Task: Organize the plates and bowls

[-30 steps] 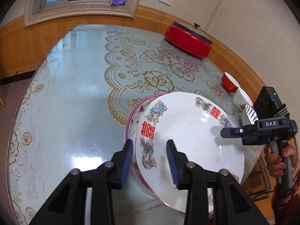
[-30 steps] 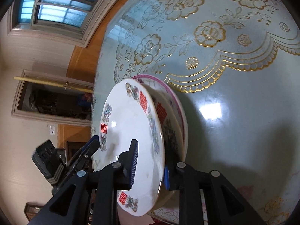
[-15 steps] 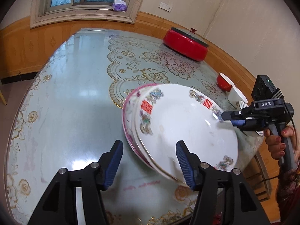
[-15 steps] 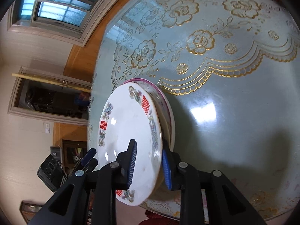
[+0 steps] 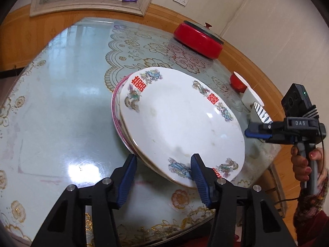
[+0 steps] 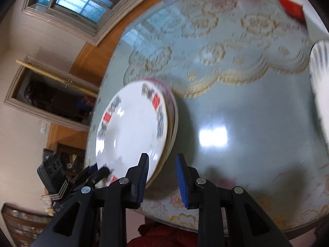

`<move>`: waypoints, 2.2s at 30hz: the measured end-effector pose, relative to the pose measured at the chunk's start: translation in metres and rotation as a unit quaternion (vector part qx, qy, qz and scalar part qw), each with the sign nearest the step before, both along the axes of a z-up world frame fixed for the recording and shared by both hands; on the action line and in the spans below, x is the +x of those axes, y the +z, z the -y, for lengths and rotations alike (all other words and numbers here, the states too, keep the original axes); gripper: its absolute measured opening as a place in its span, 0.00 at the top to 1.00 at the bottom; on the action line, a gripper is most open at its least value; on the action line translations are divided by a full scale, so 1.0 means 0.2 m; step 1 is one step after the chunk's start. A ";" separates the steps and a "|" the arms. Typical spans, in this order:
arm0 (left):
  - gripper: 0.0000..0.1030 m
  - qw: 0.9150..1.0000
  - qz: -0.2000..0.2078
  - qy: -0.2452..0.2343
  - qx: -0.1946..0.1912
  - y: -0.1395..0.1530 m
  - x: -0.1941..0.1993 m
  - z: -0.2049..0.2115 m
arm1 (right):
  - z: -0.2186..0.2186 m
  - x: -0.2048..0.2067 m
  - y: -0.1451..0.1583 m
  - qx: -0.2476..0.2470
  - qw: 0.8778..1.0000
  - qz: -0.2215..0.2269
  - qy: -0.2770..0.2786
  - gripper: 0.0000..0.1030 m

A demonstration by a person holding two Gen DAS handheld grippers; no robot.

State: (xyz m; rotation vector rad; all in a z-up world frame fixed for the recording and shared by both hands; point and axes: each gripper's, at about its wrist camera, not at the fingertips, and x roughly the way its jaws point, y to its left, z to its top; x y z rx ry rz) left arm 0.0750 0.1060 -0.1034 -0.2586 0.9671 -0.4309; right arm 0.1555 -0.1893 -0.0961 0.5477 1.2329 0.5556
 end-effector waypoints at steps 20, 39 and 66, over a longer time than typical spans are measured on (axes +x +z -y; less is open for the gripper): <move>0.65 0.998 0.001 0.052 0.021 0.03 0.08 -0.07 | -0.10 -0.01 -0.10 0.029 0.999 0.015 0.037 0.82; 0.06 0.991 0.126 -0.002 0.039 0.40 0.03 0.42 | 0.53 -0.28 0.17 0.019 0.992 0.115 -0.055 0.72; 0.02 0.991 0.031 -0.123 0.049 0.12 0.41 1.65 | 1.71 -0.27 -0.02 -0.093 0.943 0.100 -0.302 0.59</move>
